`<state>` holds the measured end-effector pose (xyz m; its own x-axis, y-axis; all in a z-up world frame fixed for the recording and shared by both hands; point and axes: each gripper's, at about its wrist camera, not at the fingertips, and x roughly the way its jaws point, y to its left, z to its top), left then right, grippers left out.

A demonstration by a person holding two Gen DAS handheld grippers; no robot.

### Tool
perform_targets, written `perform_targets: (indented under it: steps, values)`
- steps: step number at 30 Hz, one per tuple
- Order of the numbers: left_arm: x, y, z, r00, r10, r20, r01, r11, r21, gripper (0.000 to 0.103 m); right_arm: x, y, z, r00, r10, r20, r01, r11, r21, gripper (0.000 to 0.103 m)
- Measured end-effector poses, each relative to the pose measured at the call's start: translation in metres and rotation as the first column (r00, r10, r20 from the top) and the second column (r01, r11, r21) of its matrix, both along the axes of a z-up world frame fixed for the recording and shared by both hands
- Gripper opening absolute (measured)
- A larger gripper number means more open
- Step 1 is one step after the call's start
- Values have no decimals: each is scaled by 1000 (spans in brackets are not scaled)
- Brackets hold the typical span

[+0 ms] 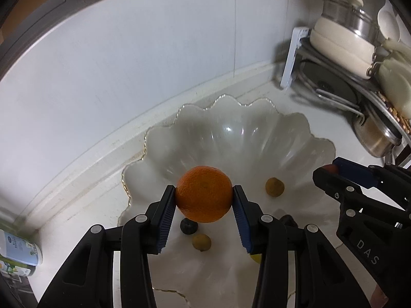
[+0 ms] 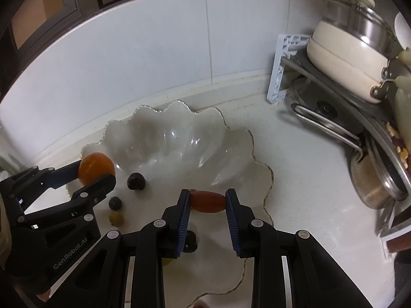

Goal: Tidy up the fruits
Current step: 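Open the left tool over the bowl while the right tool opens to drop its date, then withdraw both open tools from the bowl toward the remaining date and blueberry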

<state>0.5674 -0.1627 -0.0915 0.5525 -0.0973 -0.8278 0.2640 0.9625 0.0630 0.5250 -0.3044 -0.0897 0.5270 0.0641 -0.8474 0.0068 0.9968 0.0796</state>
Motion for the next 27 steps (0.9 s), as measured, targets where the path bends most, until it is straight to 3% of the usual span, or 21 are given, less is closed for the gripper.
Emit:
perform_targets:
  steps: [13,14,15,16,21,27]
  values:
    - [10,0,-18,998,17,-62,-15,999,31,45,10,1,-15,999,22,-46,-22,1000,-8,31]
    - [11,1,-19,998,19,-66,-17,999,27,50,10,1,-15,999,21,-48,-21,1000,-9,33]
    - [11,2,-18,998,20,-62,-19,999,26,58,10,0,-15,999,16,-50,-16,1000,-9,42]
    - [9,2,-16,999,25,-47,-23,999,31,61,10,0,-14,999,14,-48,-14,1000,-7,49]
    - [1,5,-2,999,31,17,-32,998,59,61,5,-2,-9,999,-4,-32,3,1000,-5,50]
    - [-17,13,17,997,38,66,-40,999,27,61,-11,-5,8,1000,-25,14,25,1000,-3,50]
